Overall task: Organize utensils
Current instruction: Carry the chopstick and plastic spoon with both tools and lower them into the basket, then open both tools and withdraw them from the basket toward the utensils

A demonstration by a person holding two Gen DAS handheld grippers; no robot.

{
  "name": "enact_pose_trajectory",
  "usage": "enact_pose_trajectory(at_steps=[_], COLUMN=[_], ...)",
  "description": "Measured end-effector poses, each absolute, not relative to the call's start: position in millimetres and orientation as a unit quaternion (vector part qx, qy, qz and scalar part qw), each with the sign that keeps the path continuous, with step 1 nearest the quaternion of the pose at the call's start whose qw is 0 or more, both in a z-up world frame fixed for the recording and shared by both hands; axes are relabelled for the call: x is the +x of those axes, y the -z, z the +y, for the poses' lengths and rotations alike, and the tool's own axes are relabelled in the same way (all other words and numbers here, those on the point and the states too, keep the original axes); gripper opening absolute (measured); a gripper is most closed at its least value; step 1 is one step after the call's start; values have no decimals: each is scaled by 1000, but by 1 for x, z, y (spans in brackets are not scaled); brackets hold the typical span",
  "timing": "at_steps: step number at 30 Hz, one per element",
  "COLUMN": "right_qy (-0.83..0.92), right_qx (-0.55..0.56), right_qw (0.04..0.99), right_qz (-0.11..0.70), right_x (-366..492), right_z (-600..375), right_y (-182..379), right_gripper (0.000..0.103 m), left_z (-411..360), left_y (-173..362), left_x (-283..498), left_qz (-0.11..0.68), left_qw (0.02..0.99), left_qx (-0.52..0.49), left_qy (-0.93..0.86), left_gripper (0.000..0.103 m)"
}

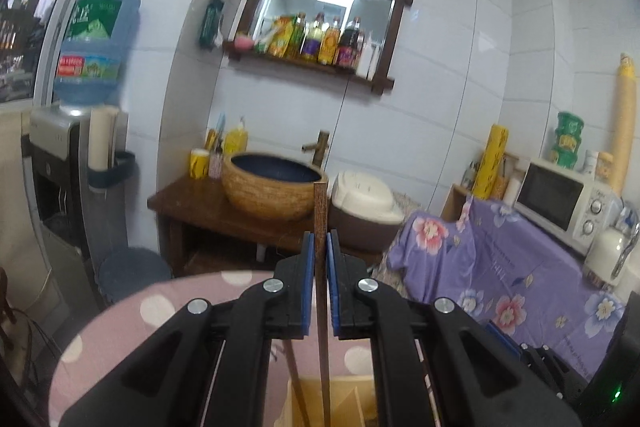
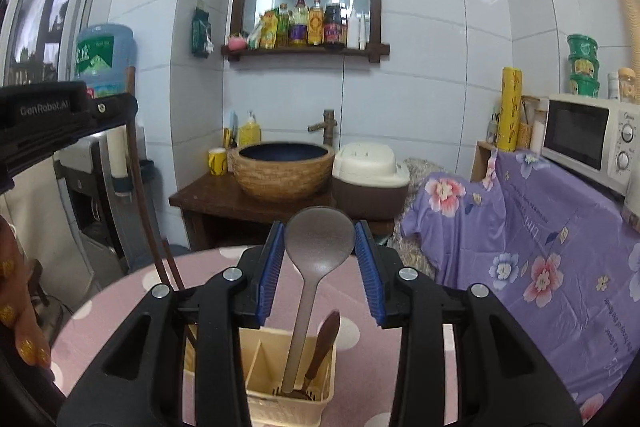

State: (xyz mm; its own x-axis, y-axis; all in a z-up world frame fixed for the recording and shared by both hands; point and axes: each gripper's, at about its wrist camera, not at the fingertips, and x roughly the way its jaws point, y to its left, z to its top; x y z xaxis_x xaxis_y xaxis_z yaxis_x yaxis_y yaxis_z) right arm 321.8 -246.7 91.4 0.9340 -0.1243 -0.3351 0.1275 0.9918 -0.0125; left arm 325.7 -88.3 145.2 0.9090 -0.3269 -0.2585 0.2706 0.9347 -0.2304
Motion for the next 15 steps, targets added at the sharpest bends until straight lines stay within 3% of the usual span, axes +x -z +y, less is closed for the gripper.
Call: enact_pose_trajectory(at_steps=[8,15], right_qy=[61,65], right_qx=[4,-16], right_qw=[977,978], right_qz=[204,195], right_x=[322,313], right_z=[-242,-235], right_y=[-43,-30], right_gripper=[37,37], left_z=[-96,-94], left_y=[-88,-74], left_x=[323,319], left_qz=[189,188], left_qw=[967,968], left_qx=[-70,-61], left_qy=[155,154], left_gripper=[8,8])
